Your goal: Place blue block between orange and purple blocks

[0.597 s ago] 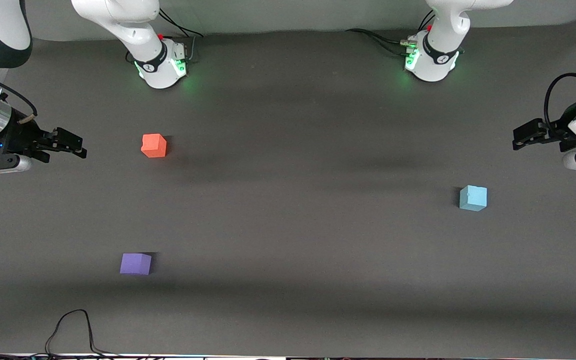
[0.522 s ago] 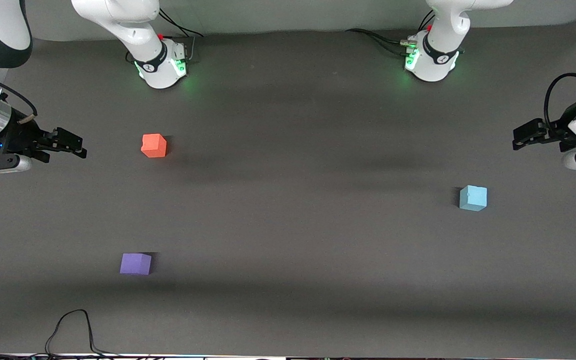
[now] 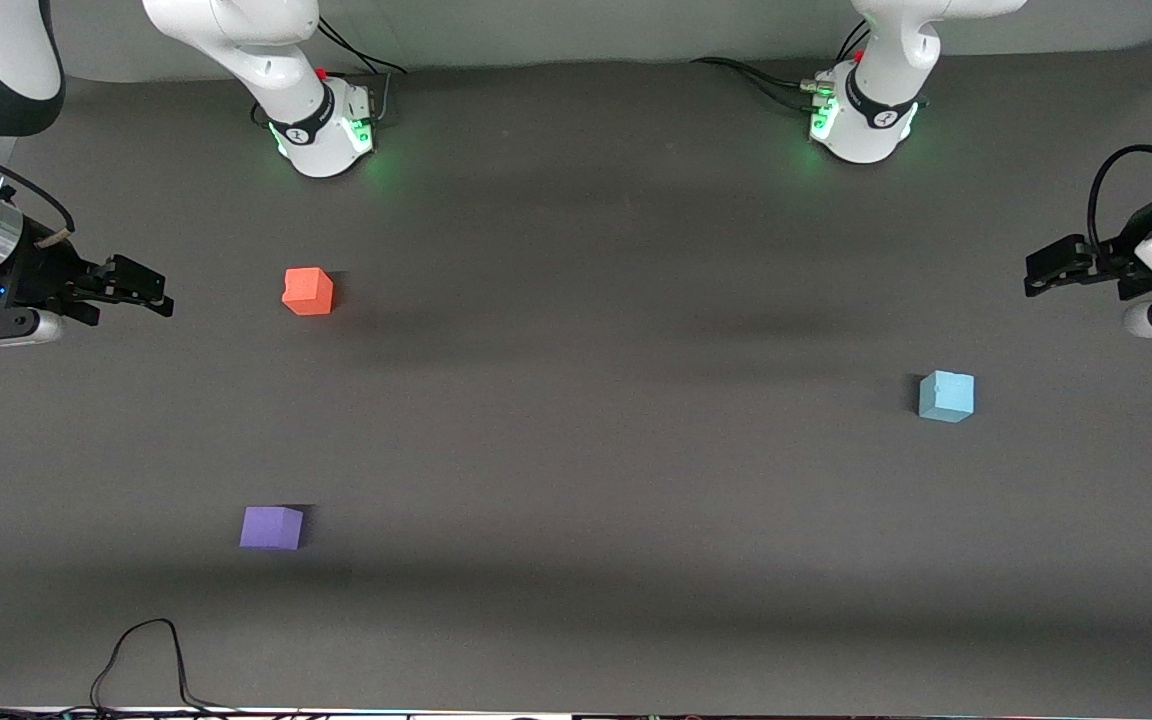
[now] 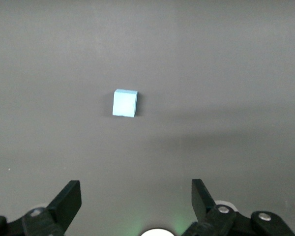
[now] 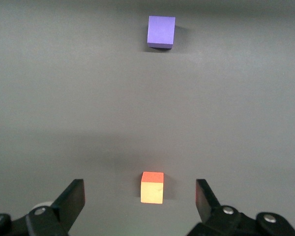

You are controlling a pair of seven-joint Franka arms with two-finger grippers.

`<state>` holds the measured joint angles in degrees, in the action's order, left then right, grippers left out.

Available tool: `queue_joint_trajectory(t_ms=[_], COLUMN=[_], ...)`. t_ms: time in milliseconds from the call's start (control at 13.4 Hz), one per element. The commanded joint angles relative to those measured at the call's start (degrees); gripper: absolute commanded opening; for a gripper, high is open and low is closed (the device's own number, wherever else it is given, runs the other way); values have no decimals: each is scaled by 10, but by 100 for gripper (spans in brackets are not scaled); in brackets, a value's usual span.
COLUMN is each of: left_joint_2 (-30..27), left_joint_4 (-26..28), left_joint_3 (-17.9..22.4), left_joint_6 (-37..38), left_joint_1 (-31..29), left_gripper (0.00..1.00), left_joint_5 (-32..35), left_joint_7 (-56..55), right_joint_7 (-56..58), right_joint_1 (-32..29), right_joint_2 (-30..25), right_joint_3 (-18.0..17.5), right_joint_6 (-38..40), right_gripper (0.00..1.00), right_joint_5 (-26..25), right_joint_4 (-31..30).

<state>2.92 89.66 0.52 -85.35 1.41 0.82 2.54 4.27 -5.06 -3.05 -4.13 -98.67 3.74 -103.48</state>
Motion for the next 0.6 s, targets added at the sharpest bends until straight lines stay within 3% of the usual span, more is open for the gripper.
queue_joint_trajectory(t_ms=[0,224,448,522], left_joint_2=[-15,-75,-149,-151], left_joint_4=[19,101,205,212], left_joint_3=[4,4,2,-3], left_joint_6=[11,-21,-76,-82], left_joint_1=[-40,-95,-94,-89], left_gripper=[100,100,100,100], left_joint_5=[0,0,-1,-2], left_joint_7=[58,101,62,46], right_joint_7=[8,8,8,8], right_joint_1=[4,4,4,4], right_joint_2=[-2,-2,-2,-2], right_joint_3=[4,4,4,4], right_joint_6=[5,5,5,5], right_gripper=[100,100,100,100], right_joint_5=[-8,-7,-7,-7], right_joint_4=[0,1,1,0])
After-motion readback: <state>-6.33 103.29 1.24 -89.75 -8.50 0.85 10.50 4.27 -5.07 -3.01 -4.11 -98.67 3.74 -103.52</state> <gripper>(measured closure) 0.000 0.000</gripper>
